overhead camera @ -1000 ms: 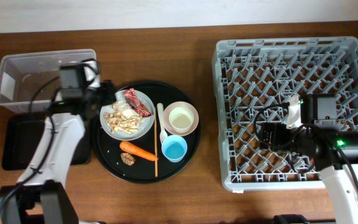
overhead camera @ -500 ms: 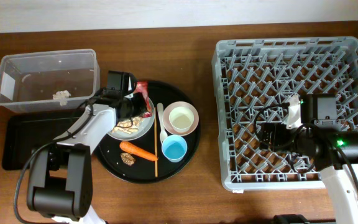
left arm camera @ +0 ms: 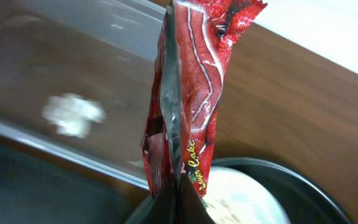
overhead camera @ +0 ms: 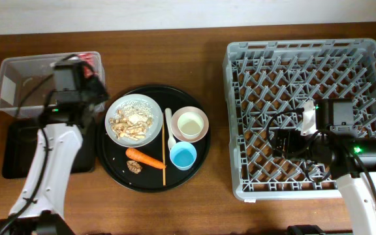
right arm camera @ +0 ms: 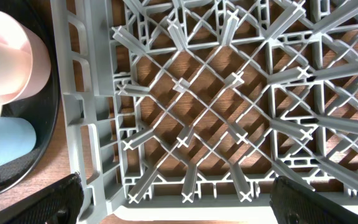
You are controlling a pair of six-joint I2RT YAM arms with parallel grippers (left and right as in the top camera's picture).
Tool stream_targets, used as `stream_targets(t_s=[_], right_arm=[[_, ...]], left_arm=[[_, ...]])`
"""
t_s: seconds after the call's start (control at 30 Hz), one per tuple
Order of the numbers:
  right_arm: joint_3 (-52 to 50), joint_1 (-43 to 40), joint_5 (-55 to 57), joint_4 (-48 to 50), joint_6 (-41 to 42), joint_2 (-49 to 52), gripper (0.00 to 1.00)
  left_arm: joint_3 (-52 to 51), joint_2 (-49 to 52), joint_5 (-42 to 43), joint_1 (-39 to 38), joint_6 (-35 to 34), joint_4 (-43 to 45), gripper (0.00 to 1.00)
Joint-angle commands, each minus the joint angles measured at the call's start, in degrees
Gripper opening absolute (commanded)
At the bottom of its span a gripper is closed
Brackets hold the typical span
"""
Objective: Sort waste into correct bins and load items into the dishwasher rack
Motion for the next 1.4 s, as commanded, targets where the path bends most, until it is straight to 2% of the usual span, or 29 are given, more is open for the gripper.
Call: stream_targets(t_s=[0.0,0.1,0.13,0.17,0.2,0.23,0.33,0.5,0.6,0.63,0.7,0.83,0.93,0.97,1.07,1.13,1.17,1.23,1.37], right_arm=[[1.07,0.31,0.5,-0.04,-0.13,-0.07,0.99],[1.07,0.31,0.5,-0.02,-0.13,-0.07,0.99],[1.07,0.31,0.5,-0.02,-0.13,-0.07,0.99],[1.07,0.31,0.5,-0.02,-0.13,-0.07,0.99],[1.07,0.31,0.5,-0.02,-0.13,-0.07,0.99],[1.07,0.31,0.5,-0.02,-0.13,-0.07,0.99],[1.07,0.31,0.5,0.0,-0.13,-0.07,0.99],[1.07,0.31,0.44,-0.46,-0.13,-0.07,0.99],[1.07,0.31,0.31,-0.24,-0.13,-0.07,0.99],[1.07,0.31,0.31,-0.26,-0.13,-0.07,0.99],[1.07,0.31,0.31,-0.46,-0.13,-0.07,0.99],[1.07,0.31,0.31,-0.48,-0.13,-0.07,0.99],[1.07,0.31,0.33,-0.5,-0.13,-0.07,0.99],[1.07,0.31,0.31,-0.48,-0.13,-0.07,0.99],[1.07,0.31,0.31,-0.46,-0.13,-0.07,0.99],[1.07,0.31,0.31,-0.48,-0.13,-0.07,0.99],[1.07,0.31,0.28,-0.5,-0.13,-0.07,0.99],[1.07,0.31,0.31,-0.5,-0.13,-0.07,0.99],[1.07,0.31,0.31,-0.5,-0.13,-0.07,0.99]], left_arm=[[0.5,3.08,-4.59,5.53,1.68,3.48,0.01],[0.5,7.93,-4.63,8.87,1.7,8.61,0.01],[0.5,9.05,-4.61,9.01,1.7,9.88,0.08],[0.5,9.33,-4.61,9.01,1.7,10.49,0.24],[0.5,9.49,-4.61,9.01,1.7,11.96,0.52],[0.52,9.46,-4.59,9.01,1.7,12.81,0.57],[0.52,9.33,-2.58,8.94,1.73,12.94,0.57],[0.52,3.3,15.69,6.84,1.7,8.15,0.51],[0.52,0.48,16.5,-1.16,1.73,-0.76,0.52],[0.5,0.79,16.46,-6.25,1.73,-5.05,0.55],[0.5,1.18,16.46,-12.2,1.79,-8.26,0.56],[0.5,1.75,16.46,-23.65,10.84,-9.86,0.54],[3.45,1.88,16.61,-26.29,12.24,-15.17,0.45],[7.72,2.6,17.27,-26.49,12.92,-20.72,0.44],[15.5,6.05,17.49,-26.6,16.0,-28.41,0.45],[19.54,10.56,17.49,-26.6,16.72,-29.99,0.53],[20.02,12.76,17.57,-26.6,16.72,-29.49,0.61],[20.02,14.78,17.55,-26.6,16.68,-29.33,0.99],[19.87,16.83,20.35,-26.6,16.2,-29.51,0.99]])
